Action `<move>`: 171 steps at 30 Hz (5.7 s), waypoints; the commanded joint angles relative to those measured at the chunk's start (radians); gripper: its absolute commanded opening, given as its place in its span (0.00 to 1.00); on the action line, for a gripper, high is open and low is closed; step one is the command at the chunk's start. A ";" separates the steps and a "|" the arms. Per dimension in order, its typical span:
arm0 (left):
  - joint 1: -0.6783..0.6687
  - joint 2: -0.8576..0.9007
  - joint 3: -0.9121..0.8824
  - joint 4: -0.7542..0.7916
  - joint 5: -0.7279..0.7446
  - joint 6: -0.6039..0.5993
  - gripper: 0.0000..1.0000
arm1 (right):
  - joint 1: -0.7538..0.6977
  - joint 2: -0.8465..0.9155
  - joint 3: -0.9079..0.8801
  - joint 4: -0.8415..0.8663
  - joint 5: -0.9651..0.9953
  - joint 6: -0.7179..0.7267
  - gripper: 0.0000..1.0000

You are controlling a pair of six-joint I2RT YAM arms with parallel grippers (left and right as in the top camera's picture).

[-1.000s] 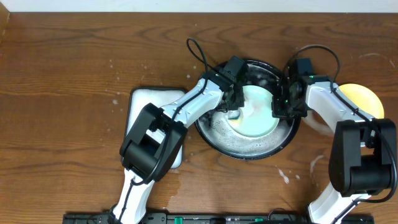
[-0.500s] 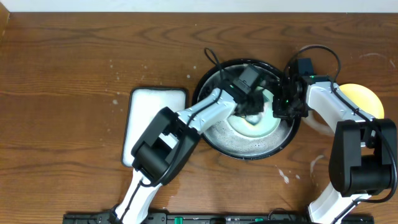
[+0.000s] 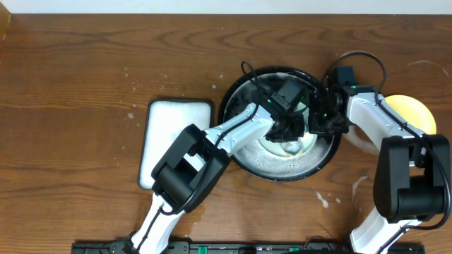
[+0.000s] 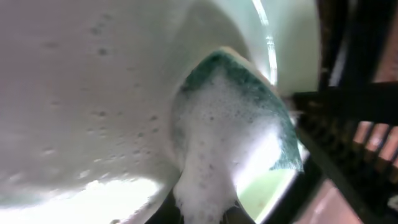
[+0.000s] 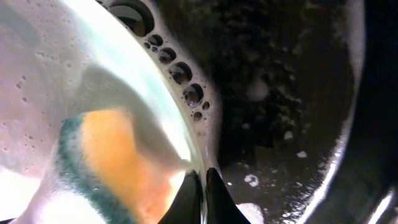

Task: Clean dirty plates on tray and stack at the side
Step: 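Scrub the red stain on the pale green plate with the sponge, then return the sponge with left gripper to the foam tray, then tilt the pale green plate up with right gripper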

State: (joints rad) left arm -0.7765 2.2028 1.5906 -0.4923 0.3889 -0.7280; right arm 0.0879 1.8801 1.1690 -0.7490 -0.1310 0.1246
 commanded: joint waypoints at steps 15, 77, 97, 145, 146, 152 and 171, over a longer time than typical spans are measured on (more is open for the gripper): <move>0.101 0.069 -0.047 -0.174 -0.707 0.144 0.08 | 0.005 -0.015 -0.006 -0.002 0.018 -0.006 0.01; 0.113 -0.014 -0.002 -0.298 -0.741 0.134 0.08 | 0.005 -0.015 -0.006 0.001 0.018 -0.029 0.01; 0.188 -0.477 0.002 -0.673 -0.738 0.160 0.08 | 0.005 -0.015 -0.006 0.014 0.018 -0.056 0.01; 0.557 -0.484 -0.304 -0.560 -0.478 0.260 0.81 | 0.005 0.052 -0.002 0.130 -0.081 -0.095 0.01; 0.557 -0.484 -0.304 -0.560 -0.478 0.261 0.81 | 0.005 0.054 -0.002 0.132 -0.077 -0.092 0.01; 0.557 -0.484 -0.304 -0.560 -0.478 0.261 0.81 | 0.007 -0.019 0.000 0.125 -0.022 -0.050 0.01; 0.557 -0.484 -0.304 -0.560 -0.478 0.261 0.81 | 0.325 -0.370 0.000 0.052 0.680 -0.062 0.01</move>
State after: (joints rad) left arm -0.2207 1.7248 1.2835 -1.0473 -0.0841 -0.4706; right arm 0.3710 1.5349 1.1629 -0.6952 0.3592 0.0666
